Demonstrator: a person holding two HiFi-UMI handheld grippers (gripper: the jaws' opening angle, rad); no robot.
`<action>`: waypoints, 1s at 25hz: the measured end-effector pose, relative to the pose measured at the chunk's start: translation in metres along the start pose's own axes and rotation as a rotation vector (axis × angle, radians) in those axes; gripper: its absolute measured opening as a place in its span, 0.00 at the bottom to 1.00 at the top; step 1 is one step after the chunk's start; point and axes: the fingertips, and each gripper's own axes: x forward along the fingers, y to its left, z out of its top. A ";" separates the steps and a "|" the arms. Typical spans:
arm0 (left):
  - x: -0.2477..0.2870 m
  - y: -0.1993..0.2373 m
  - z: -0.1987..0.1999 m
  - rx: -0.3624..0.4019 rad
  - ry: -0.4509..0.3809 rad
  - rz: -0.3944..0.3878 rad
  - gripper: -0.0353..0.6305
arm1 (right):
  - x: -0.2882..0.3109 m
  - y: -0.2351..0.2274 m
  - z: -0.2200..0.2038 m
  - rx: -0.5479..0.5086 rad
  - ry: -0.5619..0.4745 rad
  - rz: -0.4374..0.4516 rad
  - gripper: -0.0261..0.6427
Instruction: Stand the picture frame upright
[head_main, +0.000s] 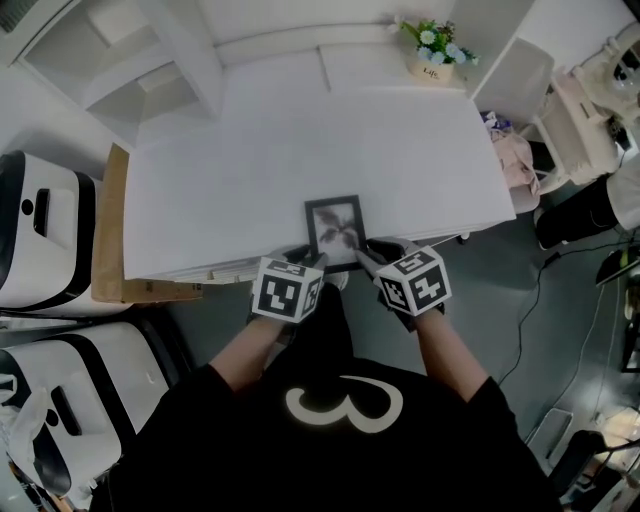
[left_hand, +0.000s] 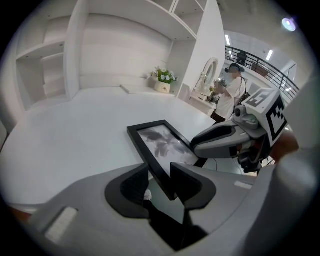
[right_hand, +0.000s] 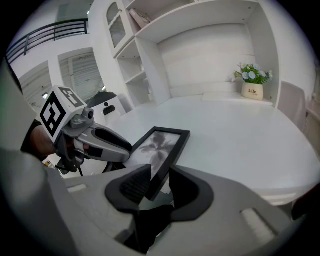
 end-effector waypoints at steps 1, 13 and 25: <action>-0.001 0.000 0.000 -0.013 -0.004 -0.005 0.27 | -0.001 0.000 -0.002 0.015 0.003 0.007 0.22; -0.003 -0.010 -0.021 -0.514 0.028 -0.483 0.28 | -0.004 -0.006 -0.017 0.475 -0.045 0.250 0.22; 0.013 -0.008 -0.016 -0.665 0.029 -0.650 0.24 | 0.013 -0.002 -0.013 0.543 -0.004 0.429 0.21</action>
